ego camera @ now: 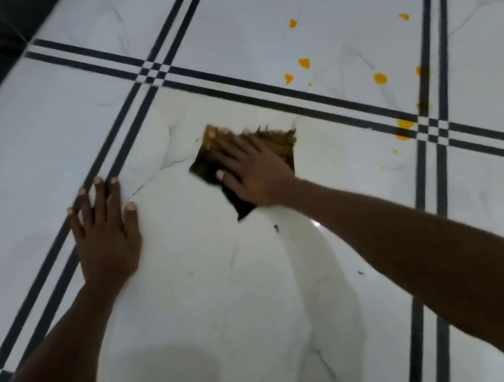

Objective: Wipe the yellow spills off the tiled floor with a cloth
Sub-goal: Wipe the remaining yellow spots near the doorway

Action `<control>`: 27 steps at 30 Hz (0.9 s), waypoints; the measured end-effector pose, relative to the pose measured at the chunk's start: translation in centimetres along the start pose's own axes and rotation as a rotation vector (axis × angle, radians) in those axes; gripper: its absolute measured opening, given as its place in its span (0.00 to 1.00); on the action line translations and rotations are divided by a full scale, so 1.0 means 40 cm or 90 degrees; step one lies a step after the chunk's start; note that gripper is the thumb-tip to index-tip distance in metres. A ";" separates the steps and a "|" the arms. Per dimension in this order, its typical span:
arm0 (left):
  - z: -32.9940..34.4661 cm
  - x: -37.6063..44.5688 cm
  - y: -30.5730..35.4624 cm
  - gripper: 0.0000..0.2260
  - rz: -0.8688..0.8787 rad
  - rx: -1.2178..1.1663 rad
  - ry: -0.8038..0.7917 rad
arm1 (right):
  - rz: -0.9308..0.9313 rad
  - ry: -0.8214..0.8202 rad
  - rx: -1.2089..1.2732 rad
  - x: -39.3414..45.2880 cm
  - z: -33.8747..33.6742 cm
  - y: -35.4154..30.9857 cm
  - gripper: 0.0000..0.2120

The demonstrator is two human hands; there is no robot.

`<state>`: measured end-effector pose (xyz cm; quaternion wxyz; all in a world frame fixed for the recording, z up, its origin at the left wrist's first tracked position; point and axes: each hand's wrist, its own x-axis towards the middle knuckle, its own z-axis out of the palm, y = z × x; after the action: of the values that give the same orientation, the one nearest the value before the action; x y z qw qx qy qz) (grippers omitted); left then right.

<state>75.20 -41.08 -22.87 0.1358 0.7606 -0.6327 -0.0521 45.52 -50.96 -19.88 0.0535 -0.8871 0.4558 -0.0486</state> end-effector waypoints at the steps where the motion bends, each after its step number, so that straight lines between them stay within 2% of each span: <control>1: -0.003 -0.001 -0.001 0.28 0.001 -0.005 -0.009 | -0.060 -0.030 -0.008 -0.064 -0.002 -0.012 0.27; 3: -0.011 -0.005 0.001 0.28 0.006 -0.003 -0.017 | -0.111 -0.063 -0.009 -0.155 -0.019 0.041 0.27; 4: -0.016 -0.002 -0.002 0.29 0.004 -0.003 -0.022 | -0.086 -0.046 -0.007 -0.168 -0.030 0.091 0.27; 7: -0.022 0.013 0.021 0.30 0.039 -0.012 -0.046 | 0.143 0.030 -0.020 -0.121 -0.049 0.225 0.30; 9: -0.014 0.025 0.080 0.29 0.133 -0.013 -0.053 | 0.265 0.025 -0.002 -0.052 -0.049 0.214 0.33; 10: -0.003 0.033 0.123 0.28 0.168 -0.028 -0.063 | 0.281 0.022 0.011 -0.037 -0.043 0.184 0.34; 11: 0.007 0.041 0.165 0.28 0.187 -0.047 -0.070 | 0.256 0.022 0.017 -0.043 -0.034 0.145 0.33; 14: 0.048 0.057 0.308 0.28 0.236 -0.089 -0.071 | 0.064 -0.004 0.005 -0.192 -0.028 0.087 0.28; 16: 0.077 0.057 0.399 0.27 0.290 -0.097 -0.072 | 0.037 -0.031 0.005 -0.329 -0.044 0.111 0.27; 18: 0.109 0.055 0.488 0.26 0.352 -0.106 -0.078 | 0.139 -0.022 -0.005 -0.432 -0.059 0.199 0.27; 20: 0.143 0.042 0.560 0.26 0.395 -0.104 -0.087 | 0.332 0.026 -0.013 -0.472 -0.075 0.335 0.28; 22: 0.175 0.036 0.592 0.26 0.406 -0.083 -0.083 | 0.521 0.053 0.005 -0.434 -0.093 0.469 0.31; 23: 0.186 0.032 0.593 0.26 0.403 -0.067 -0.078 | 0.574 0.055 0.023 -0.394 -0.100 0.510 0.33; 25: 0.194 0.029 0.587 0.26 0.403 -0.051 -0.073 | 0.557 0.051 0.015 -0.300 -0.103 0.527 0.35; 27: 0.191 0.030 0.587 0.26 0.409 -0.046 -0.081 | 0.405 0.032 0.006 -0.262 -0.093 0.465 0.35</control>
<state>51.25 -47.14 -23.67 0.1322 0.5124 -0.8451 -0.0762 24.00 -53.37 -19.17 0.0587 -0.6983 0.7114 -0.0533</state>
